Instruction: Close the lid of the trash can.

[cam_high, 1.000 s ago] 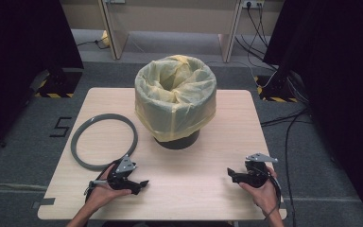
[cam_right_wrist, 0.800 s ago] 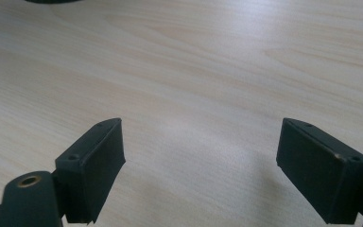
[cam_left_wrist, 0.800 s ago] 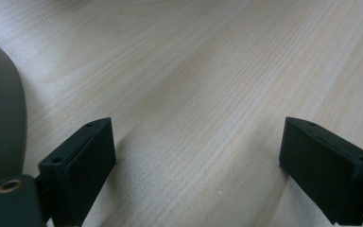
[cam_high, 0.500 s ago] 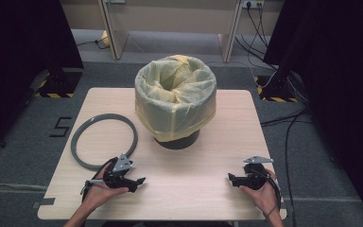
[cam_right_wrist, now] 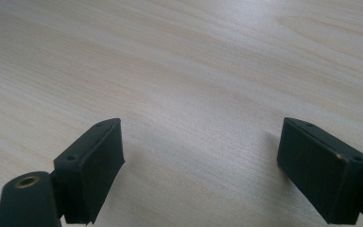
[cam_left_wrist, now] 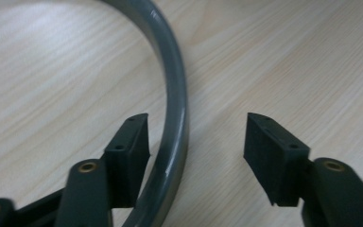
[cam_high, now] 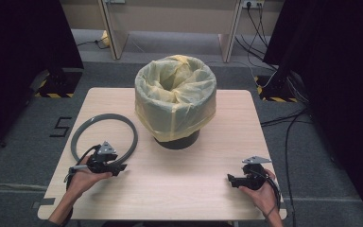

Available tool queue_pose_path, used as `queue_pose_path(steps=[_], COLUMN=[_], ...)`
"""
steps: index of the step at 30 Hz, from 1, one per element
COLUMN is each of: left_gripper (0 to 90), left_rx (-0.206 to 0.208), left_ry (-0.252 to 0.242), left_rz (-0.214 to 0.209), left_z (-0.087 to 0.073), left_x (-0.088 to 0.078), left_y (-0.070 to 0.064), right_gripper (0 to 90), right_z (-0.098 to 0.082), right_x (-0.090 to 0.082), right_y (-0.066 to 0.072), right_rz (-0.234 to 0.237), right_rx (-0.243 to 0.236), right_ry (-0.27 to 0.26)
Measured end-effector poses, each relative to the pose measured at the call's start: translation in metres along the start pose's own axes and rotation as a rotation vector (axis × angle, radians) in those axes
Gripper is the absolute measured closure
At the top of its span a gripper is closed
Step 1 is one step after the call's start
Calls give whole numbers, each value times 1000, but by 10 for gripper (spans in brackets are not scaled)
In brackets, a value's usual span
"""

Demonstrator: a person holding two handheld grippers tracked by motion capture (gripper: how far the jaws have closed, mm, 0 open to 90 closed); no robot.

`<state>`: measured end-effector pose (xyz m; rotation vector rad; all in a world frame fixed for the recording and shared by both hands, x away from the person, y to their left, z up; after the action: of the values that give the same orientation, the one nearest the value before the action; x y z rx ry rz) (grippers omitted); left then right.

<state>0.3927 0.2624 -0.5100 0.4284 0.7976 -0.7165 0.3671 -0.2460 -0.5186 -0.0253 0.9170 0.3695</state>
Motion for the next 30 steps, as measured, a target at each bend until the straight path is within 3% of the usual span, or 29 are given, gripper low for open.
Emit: queue_pose_path(steps=[4,9,14,20,30], left_gripper=[535,697,772,777,781], left_rx=[-18,-16,-12,-10,-23], left_ry=[45,54,67,57,39], left_rz=[-26,-33,-72,-93,-102], left_z=[-5,-4,-2,-1,25], left_x=[4,5,5,4,-11], left_y=[8,13,15,23,58], right_gripper=[155,158,164,171,181], right_z=[0,0,0,0,0], right_x=[0,1,1,0,0], right_y=[0,2,1,1,0], right_rz=[-1,1,4,7,16], right_rx=[-3,-11,-3,6,19], right_ry=[0,-7,-10,-14,-18])
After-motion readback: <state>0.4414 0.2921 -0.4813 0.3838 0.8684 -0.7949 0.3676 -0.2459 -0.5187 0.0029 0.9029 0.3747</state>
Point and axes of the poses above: each handheld gripper's, and its own axes: x roughly forward along the jaws, z roughly out of its top, y roughly to its left, the point moved 2 cm from there along x, roughly forward along the jaws, and after that the axes turned 8 degrees about x, right-handed, at the moved point
